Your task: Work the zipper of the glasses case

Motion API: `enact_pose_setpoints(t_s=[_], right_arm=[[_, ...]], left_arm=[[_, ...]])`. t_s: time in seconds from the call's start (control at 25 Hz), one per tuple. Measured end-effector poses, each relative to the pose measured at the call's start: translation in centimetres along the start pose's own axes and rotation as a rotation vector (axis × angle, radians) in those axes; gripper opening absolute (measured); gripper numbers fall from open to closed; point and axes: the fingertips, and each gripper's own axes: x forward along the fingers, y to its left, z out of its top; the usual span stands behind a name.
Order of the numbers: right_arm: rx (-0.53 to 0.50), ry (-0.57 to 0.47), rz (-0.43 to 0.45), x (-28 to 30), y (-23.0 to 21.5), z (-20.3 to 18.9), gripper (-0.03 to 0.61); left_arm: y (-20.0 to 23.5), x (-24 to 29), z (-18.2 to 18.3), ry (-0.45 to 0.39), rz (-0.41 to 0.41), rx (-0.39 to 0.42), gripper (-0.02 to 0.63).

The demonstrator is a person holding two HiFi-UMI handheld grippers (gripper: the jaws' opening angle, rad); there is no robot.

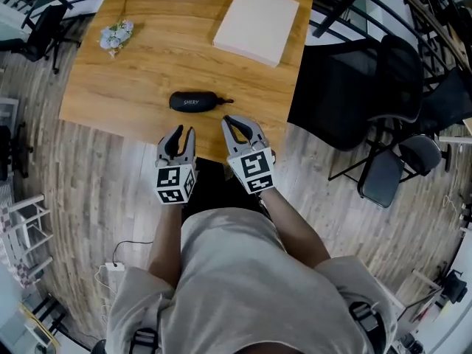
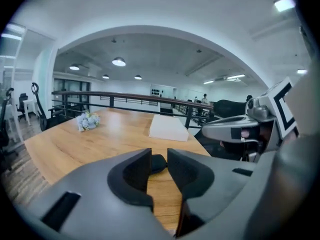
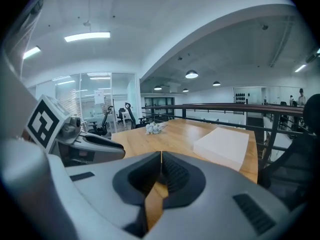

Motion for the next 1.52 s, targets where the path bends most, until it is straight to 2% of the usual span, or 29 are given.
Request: enact_pose_setpoints(t_s=[0.12,0.32,0.44,0.56,0.68,0.84,1.0,1.08,1.32,1.52], right_arm=[[0.013,-0.033,0.004,-1.1,0.7,0.9,0.029],[-0.001,-0.067,0.009,-2.4,1.0,2.8,0.029],[-0.07,-0.098,-0.01,-2.9,1.6,4.5,0.029],[-0.065,-0.157,-0.007,-3.9,2.9,6.8,0.028],[-0.065,-0.206,-0.016,-5.1,4.2,8.9,0.028],[-0.121,-0.261,-0.072,-6.6,5.6,12.1,0.028],[-0.117,-0.319,-0.107,-7.4,7.3,14.6,0.028],[-0.159,-0.344,-0.121,-7.6,7.9,15.5,0.028],[-0.21,-0.369,-0.166,-8.4,8.5,17.0,0.028],[-0.185,-0.352,-0.208,-8.5,8.7,16.9,0.026]], left_arm=[[-0.8,-1.8,1.1,-0.028,0.057,0.033,0.071],[-0.9,-3.6,2.8,-0.049,0.114,-0.019,0.04],[-0.8,-5.0,4.7,-0.088,0.143,0.017,0.028],[-0.7,-7.0,7.1,-0.137,0.162,0.051,0.025],[-0.3,-8.8,9.1,-0.187,0.143,0.057,0.023],[1.1,-10.9,11.4,-0.247,0.124,0.05,0.023],[2.8,-13.4,13.6,-0.29,0.137,0.101,0.023],[3.5,-14.6,14.9,-0.33,0.129,0.113,0.023],[4.7,-16.4,16.2,-0.385,0.116,0.13,0.023],[4.5,-16.7,16.5,-0.402,0.074,0.151,0.023]])
